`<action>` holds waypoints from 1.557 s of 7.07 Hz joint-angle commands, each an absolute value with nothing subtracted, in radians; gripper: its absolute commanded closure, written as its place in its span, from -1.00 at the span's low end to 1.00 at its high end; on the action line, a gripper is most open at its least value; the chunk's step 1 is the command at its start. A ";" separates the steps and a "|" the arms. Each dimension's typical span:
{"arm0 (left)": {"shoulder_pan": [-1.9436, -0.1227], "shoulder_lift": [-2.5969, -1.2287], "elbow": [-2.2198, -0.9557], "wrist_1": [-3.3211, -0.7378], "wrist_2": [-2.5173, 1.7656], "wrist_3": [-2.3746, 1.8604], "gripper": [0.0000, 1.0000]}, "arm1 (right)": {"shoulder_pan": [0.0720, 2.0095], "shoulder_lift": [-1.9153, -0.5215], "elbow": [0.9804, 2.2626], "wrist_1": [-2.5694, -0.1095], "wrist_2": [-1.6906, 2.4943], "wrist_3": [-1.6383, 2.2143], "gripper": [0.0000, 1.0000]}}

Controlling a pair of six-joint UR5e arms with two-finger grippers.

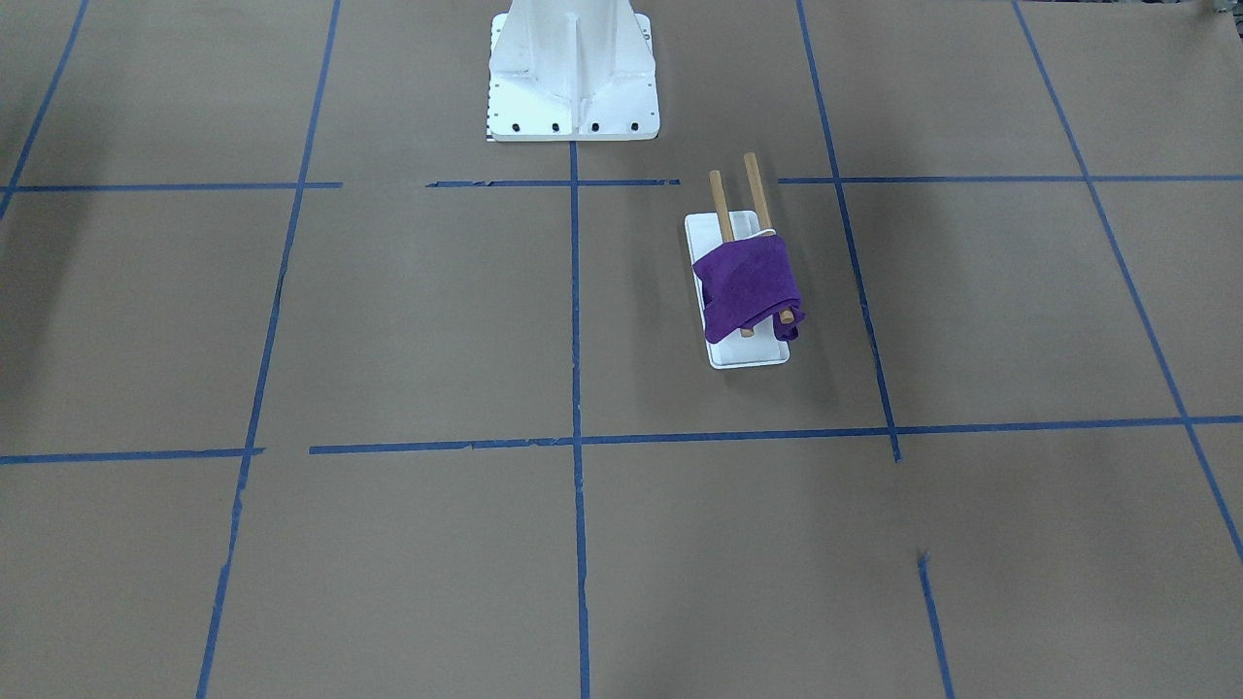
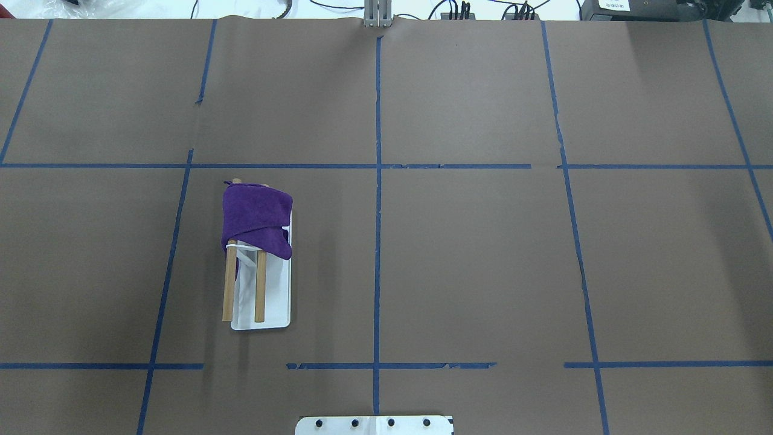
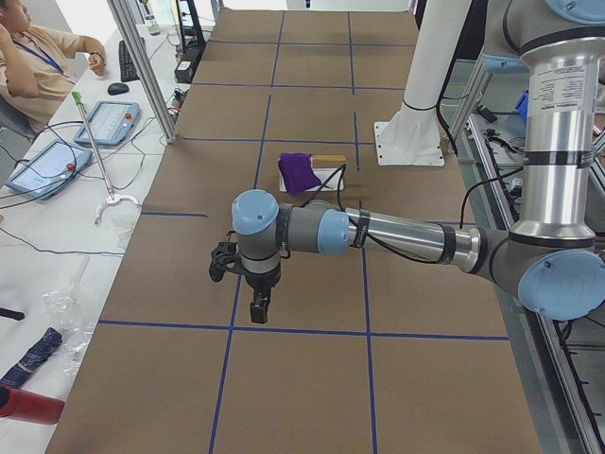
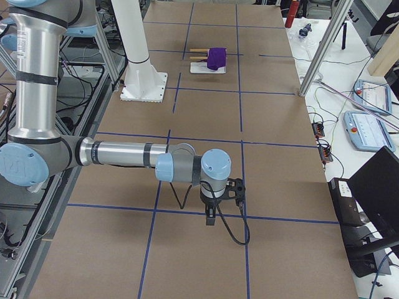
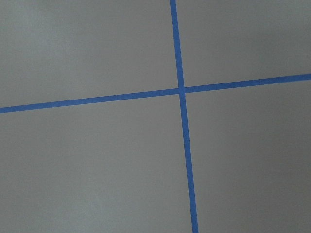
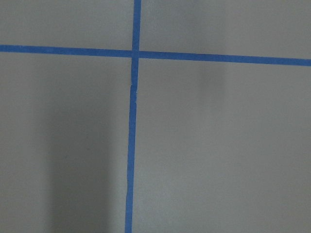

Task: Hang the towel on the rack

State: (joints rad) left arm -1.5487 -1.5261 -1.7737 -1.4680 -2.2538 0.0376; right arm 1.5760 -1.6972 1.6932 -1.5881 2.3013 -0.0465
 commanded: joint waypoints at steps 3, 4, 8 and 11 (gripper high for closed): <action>-1.551 -1.493 -1.767 -1.477 -2.258 0.142 -1.00 | 1.575 -1.695 1.697 -1.588 2.304 -0.044 -1.00; -1.551 -1.494 -1.778 -1.476 -2.260 0.150 -1.00 | 1.575 -1.694 1.697 -1.586 2.304 -0.044 -1.00; -1.549 -1.517 -1.799 -1.499 -2.316 0.146 -1.00 | 1.575 -1.694 1.697 -1.585 2.307 -0.044 -1.00; -1.549 -1.508 -1.787 -1.497 -2.312 0.144 -1.00 | 1.575 -1.694 1.698 -1.585 2.307 -0.044 -1.00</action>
State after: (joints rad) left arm -1.5493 -1.5127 -1.7874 -1.4970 -2.3122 0.1444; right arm 1.5754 -1.6935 1.6973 -1.5846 2.3071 -0.0445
